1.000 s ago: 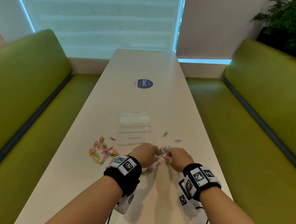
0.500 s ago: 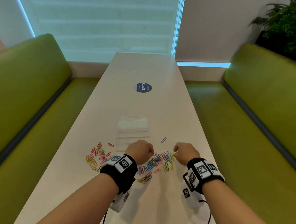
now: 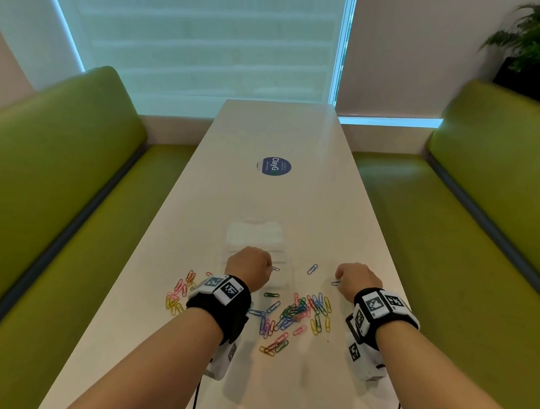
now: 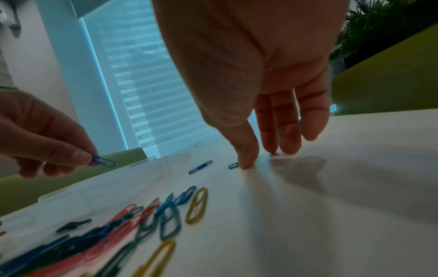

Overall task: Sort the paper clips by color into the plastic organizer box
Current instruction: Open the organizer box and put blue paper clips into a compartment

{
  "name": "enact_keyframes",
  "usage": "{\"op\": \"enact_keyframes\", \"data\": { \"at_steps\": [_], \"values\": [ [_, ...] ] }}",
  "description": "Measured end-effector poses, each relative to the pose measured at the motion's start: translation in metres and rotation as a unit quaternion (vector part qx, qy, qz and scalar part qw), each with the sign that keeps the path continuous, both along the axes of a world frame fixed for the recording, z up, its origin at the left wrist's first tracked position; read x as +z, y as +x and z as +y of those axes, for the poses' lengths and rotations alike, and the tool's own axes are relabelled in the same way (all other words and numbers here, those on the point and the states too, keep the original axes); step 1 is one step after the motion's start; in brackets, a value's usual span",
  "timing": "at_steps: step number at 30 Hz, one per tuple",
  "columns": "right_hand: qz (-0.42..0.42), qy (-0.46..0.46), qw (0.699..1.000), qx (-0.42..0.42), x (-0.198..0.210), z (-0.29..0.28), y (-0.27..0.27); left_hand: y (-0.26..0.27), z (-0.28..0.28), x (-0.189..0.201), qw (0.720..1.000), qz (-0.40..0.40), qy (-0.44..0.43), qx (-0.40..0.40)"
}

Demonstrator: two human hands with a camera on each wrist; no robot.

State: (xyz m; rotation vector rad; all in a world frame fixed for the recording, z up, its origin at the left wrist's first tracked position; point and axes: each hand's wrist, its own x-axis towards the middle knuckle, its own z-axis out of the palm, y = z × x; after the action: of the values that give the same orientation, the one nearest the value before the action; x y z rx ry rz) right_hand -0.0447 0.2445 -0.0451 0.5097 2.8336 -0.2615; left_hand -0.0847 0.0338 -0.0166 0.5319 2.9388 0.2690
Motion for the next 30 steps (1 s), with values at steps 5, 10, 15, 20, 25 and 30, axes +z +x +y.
{"op": "enact_keyframes", "data": {
  "at_steps": [5, 10, 15, 20, 25, 30],
  "values": [
    [-0.013, 0.008, 1.000, -0.012, -0.003, 0.000, -0.004, -0.006, 0.007, -0.007, 1.000, -0.005, -0.027, 0.003],
    [-0.043, -0.009, 0.998, -0.040, -0.006, 0.001, -0.007, -0.009, 0.006, -0.011, 0.999, -0.023, -0.034, 0.009],
    [-0.061, -0.039, 0.996, -0.055, -0.007, 0.002, -0.007, -0.008, 0.005, -0.010, 0.999, -0.029, -0.032, 0.007],
    [-0.043, -0.068, 0.996, -0.047, -0.004, 0.000, -0.004, -0.005, -0.001, -0.005, 1.000, -0.019, -0.009, 0.013],
    [0.035, -0.113, 0.993, -0.027, 0.007, -0.015, -0.004, -0.001, -0.013, 0.002, 0.999, 0.001, 0.035, 0.022],
    [0.092, -0.170, 0.980, 0.046, 0.019, -0.050, -0.013, 0.005, -0.031, 0.003, 0.999, -0.009, 0.027, 0.033]
  ]
}}
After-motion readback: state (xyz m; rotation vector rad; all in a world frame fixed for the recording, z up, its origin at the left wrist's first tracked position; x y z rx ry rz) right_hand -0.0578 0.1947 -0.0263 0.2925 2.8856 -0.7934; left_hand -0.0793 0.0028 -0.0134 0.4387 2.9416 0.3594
